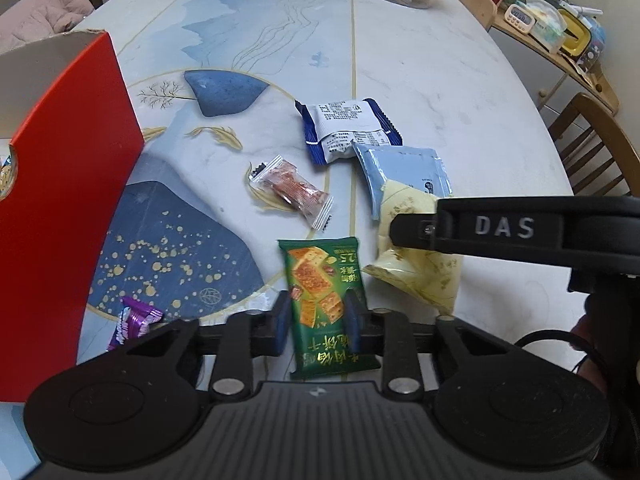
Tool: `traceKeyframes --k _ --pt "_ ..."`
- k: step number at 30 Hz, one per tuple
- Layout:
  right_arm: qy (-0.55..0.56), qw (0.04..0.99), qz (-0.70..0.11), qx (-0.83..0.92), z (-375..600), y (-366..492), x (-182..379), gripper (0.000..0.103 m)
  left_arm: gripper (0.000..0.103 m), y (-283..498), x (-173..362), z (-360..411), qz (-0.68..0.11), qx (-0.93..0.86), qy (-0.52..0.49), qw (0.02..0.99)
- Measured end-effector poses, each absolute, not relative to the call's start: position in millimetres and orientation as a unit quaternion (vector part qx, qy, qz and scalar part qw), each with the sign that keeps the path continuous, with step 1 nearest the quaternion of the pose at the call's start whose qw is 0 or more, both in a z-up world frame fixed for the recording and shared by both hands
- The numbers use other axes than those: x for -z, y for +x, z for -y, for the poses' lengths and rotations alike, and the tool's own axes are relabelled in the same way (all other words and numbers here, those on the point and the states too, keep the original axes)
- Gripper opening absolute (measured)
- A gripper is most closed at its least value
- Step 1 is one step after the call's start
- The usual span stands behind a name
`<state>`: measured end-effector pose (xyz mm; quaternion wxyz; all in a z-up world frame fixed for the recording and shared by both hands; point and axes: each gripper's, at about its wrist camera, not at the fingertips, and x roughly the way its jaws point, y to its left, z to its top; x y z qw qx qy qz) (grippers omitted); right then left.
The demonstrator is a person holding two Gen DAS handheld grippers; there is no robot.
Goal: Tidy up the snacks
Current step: 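Grasp the green cracker packet with the left gripper while the right grasps the pale yellow bag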
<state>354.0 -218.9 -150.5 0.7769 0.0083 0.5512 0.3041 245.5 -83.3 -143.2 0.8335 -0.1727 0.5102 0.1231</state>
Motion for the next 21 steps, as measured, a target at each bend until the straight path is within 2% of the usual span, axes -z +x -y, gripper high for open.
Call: traceKeyframes --k 8,11,12,13,21 --pt "0.011 0.785 -0.543 -0.299 232 344 141 0.040 0.026 245 143 79 -0.519 -0.126 -0.185 0.825" --pt "0.017 0.788 -0.540 -0.296 241 341 139 0.040 0.045 247 143 80 -0.521 -0.126 -0.187 0.823" --pt "0.017 0.789 -0.540 -0.294 244 340 138 0.039 0.056 247 143 81 -0.519 -0.127 -0.189 0.824" --pt "0.019 0.789 -0.540 -0.293 247 340 138 0.039 0.060 248 143 82 -0.517 -0.130 -0.188 0.825" --pt "0.029 0.791 -0.543 -0.280 268 339 143 0.038 0.061 257 151 93 -0.522 -0.142 -0.170 0.824"
